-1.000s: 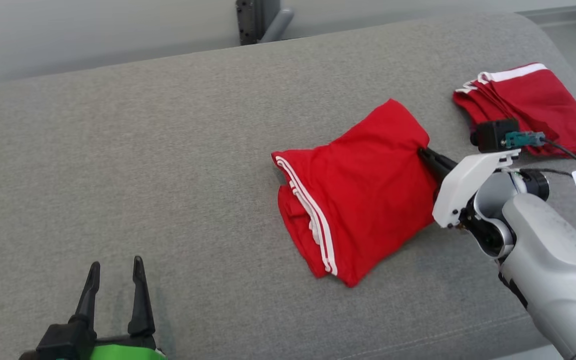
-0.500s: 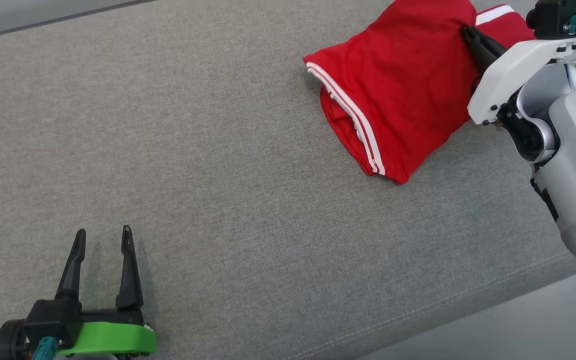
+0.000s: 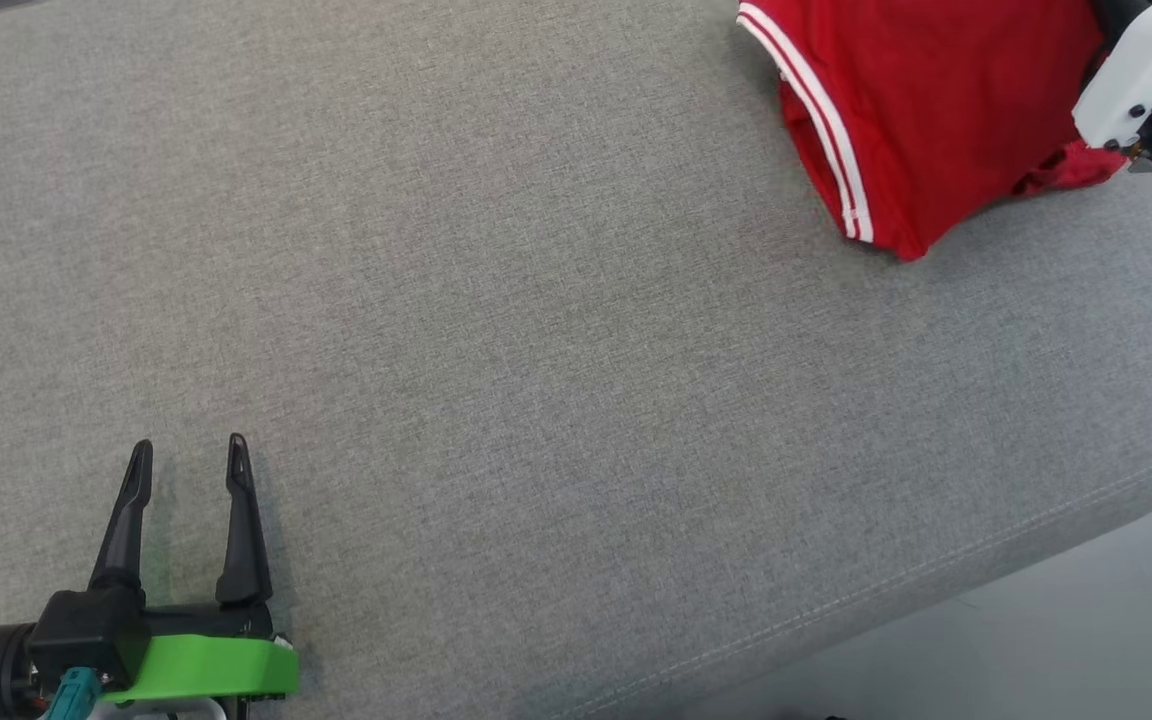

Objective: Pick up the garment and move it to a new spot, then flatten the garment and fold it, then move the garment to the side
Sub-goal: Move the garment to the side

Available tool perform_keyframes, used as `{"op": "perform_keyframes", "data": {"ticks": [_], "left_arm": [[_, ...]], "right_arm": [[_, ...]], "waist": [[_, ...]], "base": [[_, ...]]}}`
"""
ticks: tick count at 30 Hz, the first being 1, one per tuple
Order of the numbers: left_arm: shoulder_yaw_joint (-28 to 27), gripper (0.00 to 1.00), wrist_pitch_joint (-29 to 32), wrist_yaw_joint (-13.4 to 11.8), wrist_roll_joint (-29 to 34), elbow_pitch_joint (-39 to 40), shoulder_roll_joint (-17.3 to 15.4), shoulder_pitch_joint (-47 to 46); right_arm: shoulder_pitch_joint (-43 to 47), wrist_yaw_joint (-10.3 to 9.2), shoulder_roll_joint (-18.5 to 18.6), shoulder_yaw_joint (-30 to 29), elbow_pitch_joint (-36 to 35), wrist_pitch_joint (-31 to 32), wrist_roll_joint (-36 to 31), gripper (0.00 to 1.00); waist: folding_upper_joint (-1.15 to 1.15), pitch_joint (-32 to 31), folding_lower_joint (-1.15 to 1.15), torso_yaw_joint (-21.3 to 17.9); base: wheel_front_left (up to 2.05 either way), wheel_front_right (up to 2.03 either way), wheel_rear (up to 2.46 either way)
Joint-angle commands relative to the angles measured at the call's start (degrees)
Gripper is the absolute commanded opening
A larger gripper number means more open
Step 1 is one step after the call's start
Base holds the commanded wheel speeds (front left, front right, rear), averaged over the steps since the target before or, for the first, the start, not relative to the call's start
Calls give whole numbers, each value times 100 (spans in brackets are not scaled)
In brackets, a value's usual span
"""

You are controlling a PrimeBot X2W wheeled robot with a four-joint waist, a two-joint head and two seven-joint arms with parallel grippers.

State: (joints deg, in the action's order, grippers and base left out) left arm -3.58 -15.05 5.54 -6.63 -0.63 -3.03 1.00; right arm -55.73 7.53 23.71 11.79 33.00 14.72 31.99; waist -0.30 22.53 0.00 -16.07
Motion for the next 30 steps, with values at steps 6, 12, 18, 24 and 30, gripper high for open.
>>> {"op": "perform_keyframes", "data": {"ticks": [6, 12, 18, 24, 30], "left_arm": [[33, 100, -14, 50, 21, 14, -11, -119], [58, 100, -14, 55, 51, 34, -7, -147], [112, 100, -14, 53, 20, -4, -1, -167], [170, 100, -14, -17, -111, 24, 5, -107], [145, 100, -14, -103, -285, 40, 7, 5]], "right_arm": [[115, -10, 219, -553, -329, 750, -204, 0], [197, -11, 398, -1198, -119, 924, -630, 0], [342, -11, 309, -1855, 422, 211, -1389, 100], [608, -11, 80, -2340, 625, -1120, -2064, 100], [1026, -11, -145, -2249, 213, -1895, -2136, 100]], "waist": [[30, 42, 0, 124], [30, 116, 0, 366], [30, 106, 0, 684], [30, 10, 0, 931], [30, -333, 0, 1005]], "base": [[0, 0, 0], [0, 0, 0], [0, 0, 0], [0, 0, 0], [0, 0, 0]]}}
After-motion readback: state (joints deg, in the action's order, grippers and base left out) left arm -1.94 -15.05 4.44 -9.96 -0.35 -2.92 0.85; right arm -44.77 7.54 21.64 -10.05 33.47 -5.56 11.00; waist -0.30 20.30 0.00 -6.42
